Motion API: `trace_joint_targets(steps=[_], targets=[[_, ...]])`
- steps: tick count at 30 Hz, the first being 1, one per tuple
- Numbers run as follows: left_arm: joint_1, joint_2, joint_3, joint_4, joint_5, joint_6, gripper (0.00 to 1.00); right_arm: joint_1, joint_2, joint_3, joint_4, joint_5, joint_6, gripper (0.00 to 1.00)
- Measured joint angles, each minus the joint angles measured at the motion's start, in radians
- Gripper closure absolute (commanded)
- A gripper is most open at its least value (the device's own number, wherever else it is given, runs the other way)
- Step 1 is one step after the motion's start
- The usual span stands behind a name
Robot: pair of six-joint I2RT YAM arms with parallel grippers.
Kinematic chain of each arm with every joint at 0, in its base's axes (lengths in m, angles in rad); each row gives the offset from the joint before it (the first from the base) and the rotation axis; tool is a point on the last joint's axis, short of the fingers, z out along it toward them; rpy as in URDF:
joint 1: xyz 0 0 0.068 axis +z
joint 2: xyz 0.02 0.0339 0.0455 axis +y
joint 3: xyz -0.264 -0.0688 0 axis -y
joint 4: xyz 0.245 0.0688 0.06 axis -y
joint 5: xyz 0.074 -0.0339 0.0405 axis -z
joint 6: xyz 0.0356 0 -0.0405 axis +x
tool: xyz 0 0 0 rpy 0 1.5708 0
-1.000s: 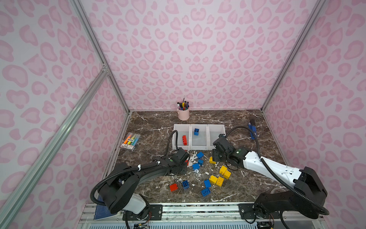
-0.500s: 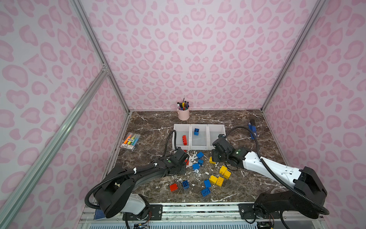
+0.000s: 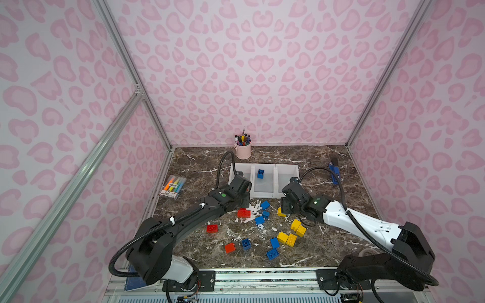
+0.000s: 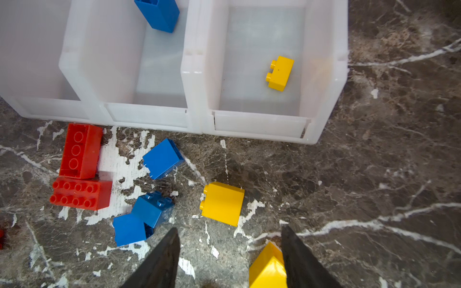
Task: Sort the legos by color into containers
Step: 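Grasp another red brick with the left gripper and lift it toward the bin, then release the red brick into the near compartment while the right gripper grasps a blue brick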
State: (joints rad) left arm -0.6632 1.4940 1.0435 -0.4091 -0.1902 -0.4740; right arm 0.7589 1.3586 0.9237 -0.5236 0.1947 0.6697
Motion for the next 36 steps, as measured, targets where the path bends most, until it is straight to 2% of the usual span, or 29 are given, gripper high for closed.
trace_joint_targets(steps=[4,8,13,16,22,36], targets=[[0.079,0.119,0.114,0.000,0.011,0.068,0.81,0.000,-0.022,0.000,-0.012,0.006,0.000,0.35],[0.139,0.223,0.186,-0.002,0.026,0.108,0.76,0.000,-0.049,-0.004,-0.024,0.014,0.000,0.35],[0.153,0.281,0.221,-0.004,0.051,0.132,0.54,0.000,-0.068,-0.021,-0.030,0.018,0.004,0.35],[0.154,0.279,0.221,-0.005,0.056,0.134,0.48,0.000,-0.073,-0.025,-0.034,0.019,0.005,0.34],[0.156,0.205,0.161,0.011,0.060,0.132,0.45,0.003,-0.070,-0.037,-0.035,0.018,0.019,0.34],[0.156,-0.144,-0.208,0.050,0.069,0.020,0.42,0.086,0.109,0.025,0.003,-0.011,0.027,0.35]])
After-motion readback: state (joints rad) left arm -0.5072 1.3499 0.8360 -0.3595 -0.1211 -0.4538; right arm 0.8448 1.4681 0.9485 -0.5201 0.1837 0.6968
